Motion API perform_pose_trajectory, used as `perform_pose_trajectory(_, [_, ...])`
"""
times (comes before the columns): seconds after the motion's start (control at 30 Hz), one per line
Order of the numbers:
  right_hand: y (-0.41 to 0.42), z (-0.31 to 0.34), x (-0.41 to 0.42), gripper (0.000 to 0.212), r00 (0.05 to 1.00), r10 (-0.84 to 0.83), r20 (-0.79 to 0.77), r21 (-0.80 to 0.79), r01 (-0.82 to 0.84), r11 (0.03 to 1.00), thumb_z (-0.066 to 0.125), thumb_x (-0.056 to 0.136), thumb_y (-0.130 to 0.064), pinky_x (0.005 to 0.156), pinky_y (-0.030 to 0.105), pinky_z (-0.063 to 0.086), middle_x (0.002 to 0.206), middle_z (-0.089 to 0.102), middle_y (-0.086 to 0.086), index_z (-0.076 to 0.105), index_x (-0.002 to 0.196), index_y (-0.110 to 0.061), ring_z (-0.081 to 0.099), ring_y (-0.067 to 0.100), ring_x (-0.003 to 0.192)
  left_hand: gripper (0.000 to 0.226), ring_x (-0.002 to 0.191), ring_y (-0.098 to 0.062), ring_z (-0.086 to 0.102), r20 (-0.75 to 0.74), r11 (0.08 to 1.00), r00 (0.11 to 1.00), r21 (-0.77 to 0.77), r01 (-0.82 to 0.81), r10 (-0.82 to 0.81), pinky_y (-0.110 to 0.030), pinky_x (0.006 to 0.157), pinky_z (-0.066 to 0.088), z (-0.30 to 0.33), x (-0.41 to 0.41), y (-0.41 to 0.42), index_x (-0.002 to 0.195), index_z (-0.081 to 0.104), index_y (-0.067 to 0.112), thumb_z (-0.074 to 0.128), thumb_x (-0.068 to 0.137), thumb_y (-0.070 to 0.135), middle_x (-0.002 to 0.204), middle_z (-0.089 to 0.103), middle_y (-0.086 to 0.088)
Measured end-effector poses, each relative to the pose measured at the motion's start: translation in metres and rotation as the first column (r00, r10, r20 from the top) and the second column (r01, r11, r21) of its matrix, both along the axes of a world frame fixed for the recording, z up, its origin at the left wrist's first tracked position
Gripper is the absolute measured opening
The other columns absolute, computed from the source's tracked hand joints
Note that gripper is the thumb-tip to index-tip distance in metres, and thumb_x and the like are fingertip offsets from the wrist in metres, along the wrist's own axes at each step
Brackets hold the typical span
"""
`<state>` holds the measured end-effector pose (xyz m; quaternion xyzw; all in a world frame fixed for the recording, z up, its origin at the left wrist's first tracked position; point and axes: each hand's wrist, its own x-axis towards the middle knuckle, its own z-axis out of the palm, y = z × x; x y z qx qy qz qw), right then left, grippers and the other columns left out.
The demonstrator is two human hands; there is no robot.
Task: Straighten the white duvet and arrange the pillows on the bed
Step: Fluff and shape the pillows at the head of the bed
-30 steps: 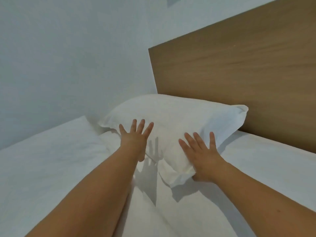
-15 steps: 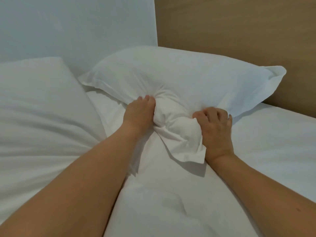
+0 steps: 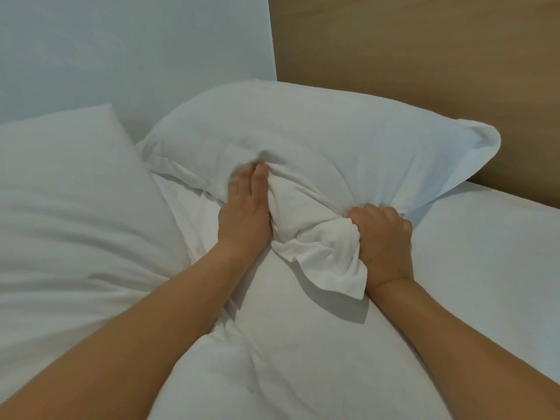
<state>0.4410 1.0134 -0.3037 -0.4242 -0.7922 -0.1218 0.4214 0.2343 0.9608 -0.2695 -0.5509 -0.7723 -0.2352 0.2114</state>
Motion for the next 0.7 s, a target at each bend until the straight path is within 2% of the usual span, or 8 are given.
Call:
perform_pose_trajectory(0.07, [0.000,-0.002,-0.001,0.016,1.000,0.001,-0.013,0.014,-0.001,1.000,0.042,0.075,-0.028,0.060,0.042,0.043,0.065,0.053,0.004,0.050,0.066,-0.017,0.054,0.031,0.064,0.082,0.146,-0.034,0.005,-0.021,0.999,0.999,-0.025,-0.027,0.027,-0.062,0.093,0.041,-0.002,-0.001,0.004,0.151,-0.003,0.035,0.054,0.093,0.028,0.158,-0.001,0.000])
perform_pose_trajectory(0.13, [0.001,-0.004,-0.002,0.012,1.000,-0.012,-0.016,0.012,0.012,1.000,0.048,0.075,-0.027,0.061,0.042,0.042,0.068,0.054,0.005,0.052,0.069,-0.017,0.054,0.031,0.067,0.082,0.147,-0.037,-0.009,0.013,0.997,1.000,-0.076,-0.016,0.017,-0.067,0.098,0.035,-0.002,-0.005,0.009,0.149,-0.006,0.045,0.052,0.095,0.027,0.159,-0.014,0.007])
perform_pose_trajectory(0.23, [0.000,-0.005,-0.002,0.011,1.000,-0.010,-0.011,-0.029,0.010,1.000,0.064,0.073,-0.019,0.064,0.043,0.041,0.071,0.055,0.006,0.054,0.072,-0.015,0.055,0.032,0.070,0.060,0.148,-0.035,-0.001,0.103,0.989,0.993,-0.132,0.064,-0.050,-0.052,0.102,0.040,-0.007,-0.021,0.018,0.149,0.015,0.043,0.041,0.099,0.024,0.162,0.002,0.009])
perform_pose_trajectory(0.33, [-0.003,-0.004,-0.002,0.009,1.000,-0.007,0.018,-0.057,0.008,0.998,0.054,0.074,-0.025,0.064,0.043,0.040,0.072,0.054,0.006,0.054,0.073,-0.016,0.055,0.033,0.072,0.045,0.146,-0.033,0.019,0.081,0.984,0.988,-0.115,0.138,-0.129,-0.045,0.114,0.030,-0.012,-0.031,0.023,0.141,0.038,0.028,0.023,0.098,0.029,0.156,0.030,0.003])
perform_pose_trajectory(0.43, [-0.005,-0.001,-0.002,0.017,0.999,-0.004,0.043,-0.052,0.006,0.999,0.050,0.072,-0.033,0.063,0.043,0.041,0.074,0.055,0.005,0.054,0.076,-0.016,0.055,0.032,0.073,0.041,0.147,-0.029,0.017,0.245,0.987,0.958,-0.023,0.157,-0.147,-0.036,0.109,0.031,-0.009,-0.024,0.018,0.139,0.048,0.022,0.041,0.098,0.018,0.149,0.044,0.002])
perform_pose_trajectory(0.6, [0.001,-0.014,-0.006,0.041,0.989,-0.142,0.040,0.053,0.140,0.989,0.069,0.068,-0.007,0.061,0.040,0.040,0.086,0.051,0.007,0.045,0.100,-0.018,0.048,0.028,0.072,0.037,0.140,-0.031,0.034,0.284,0.989,0.948,0.025,0.146,-0.147,-0.036,0.102,0.040,-0.001,-0.016,0.011,0.131,0.054,0.018,0.041,0.097,0.016,0.129,0.060,-0.008])
perform_pose_trajectory(0.63, [0.001,-0.015,-0.008,0.045,0.984,-0.176,0.025,0.070,0.174,0.982,0.070,0.071,-0.007,0.061,0.039,0.041,0.088,0.050,0.007,0.045,0.106,-0.019,0.047,0.027,0.072,0.030,0.130,-0.030,0.046,0.318,0.986,0.933,0.053,0.159,-0.168,-0.039,0.096,0.045,0.000,-0.014,0.009,0.119,0.059,0.017,0.040,0.096,0.016,0.116,0.065,-0.009])
perform_pose_trajectory(0.7, [0.003,-0.015,-0.008,0.050,0.973,-0.227,-0.027,0.134,0.229,0.964,0.069,0.077,-0.007,0.061,0.037,0.042,0.086,0.049,0.007,0.045,0.118,-0.022,0.047,0.026,0.071,0.018,0.085,-0.017,0.059,0.444,0.963,0.856,0.168,0.212,-0.266,-0.044,0.073,0.048,0.010,-0.003,0.001,0.084,0.060,0.015,0.043,0.087,0.009,0.081,0.064,-0.006])
